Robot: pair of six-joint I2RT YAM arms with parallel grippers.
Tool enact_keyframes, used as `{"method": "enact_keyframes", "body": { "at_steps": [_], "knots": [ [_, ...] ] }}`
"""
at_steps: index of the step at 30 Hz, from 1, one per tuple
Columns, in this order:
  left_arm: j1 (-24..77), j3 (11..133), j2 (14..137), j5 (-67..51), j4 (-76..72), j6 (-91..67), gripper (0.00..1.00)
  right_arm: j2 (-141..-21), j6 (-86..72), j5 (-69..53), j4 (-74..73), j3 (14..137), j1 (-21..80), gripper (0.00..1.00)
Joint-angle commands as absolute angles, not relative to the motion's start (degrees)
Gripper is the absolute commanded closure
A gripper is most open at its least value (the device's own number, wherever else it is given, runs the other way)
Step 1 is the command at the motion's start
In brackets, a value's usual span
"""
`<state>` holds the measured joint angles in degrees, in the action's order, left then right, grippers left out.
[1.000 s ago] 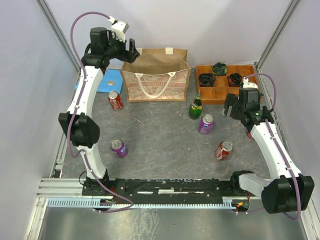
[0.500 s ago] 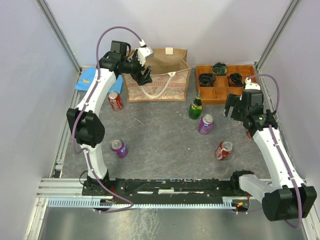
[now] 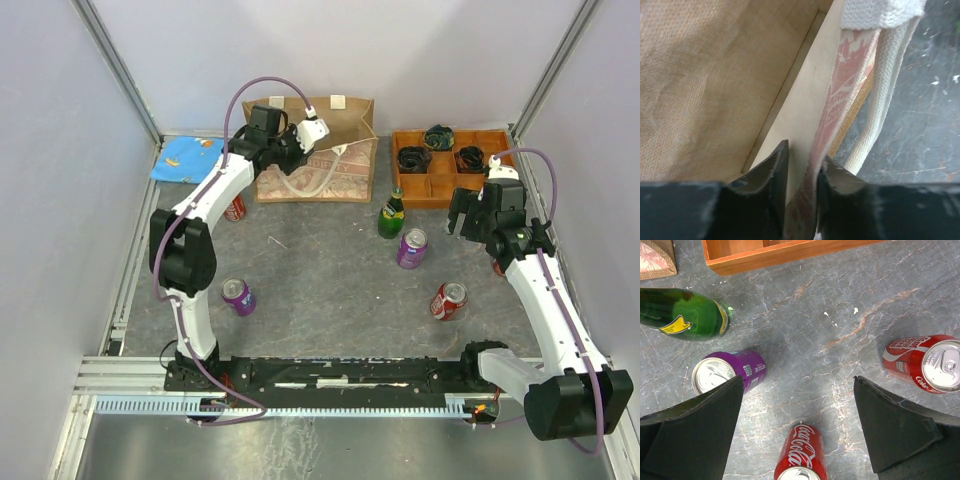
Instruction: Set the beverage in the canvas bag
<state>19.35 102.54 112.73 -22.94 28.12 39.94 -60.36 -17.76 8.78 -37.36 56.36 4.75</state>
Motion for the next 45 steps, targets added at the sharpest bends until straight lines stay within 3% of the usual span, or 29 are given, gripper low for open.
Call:
{"method": "enact_keyframes", "body": {
  "at_steps": [1, 2, 4, 25, 34, 45],
  "knots": [
    [19.07, 98.20, 109.52, -19.26, 20.40, 42.82, 0.84, -59.80, -18.23, 8.00, -36.24, 56.09, 4.60, 0.01],
    [19.06, 97.11, 108.53, -19.17, 19.68, 42.98, 0.95, -59.77, -18.28, 8.00, -36.20, 56.01, 4.65, 0.01],
    [19.08, 95.42, 106.45, -18.99, 18.80, 43.51, 0.97, -59.68, -18.28, 7.93, -36.20, 56.09, 4.65, 0.01],
    [19.06, 84.77, 78.18, -37.26, 23.63, 54.32, 0.97, -58.75, -17.60, 7.03, -37.15, 60.19, 4.65, 0.01],
    [19.06, 75.51, 65.18, -47.40, 33.63, 72.64, 0.97, -61.86, -16.35, 3.42, -39.87, 69.42, 4.58, 0.03],
    [19.66, 70.24, 62.04, -58.20, 46.33, 93.98, 0.97, -67.18, -15.87, -12.30, -41.24, 82.73, 4.64, 0.08]
  ]
}}
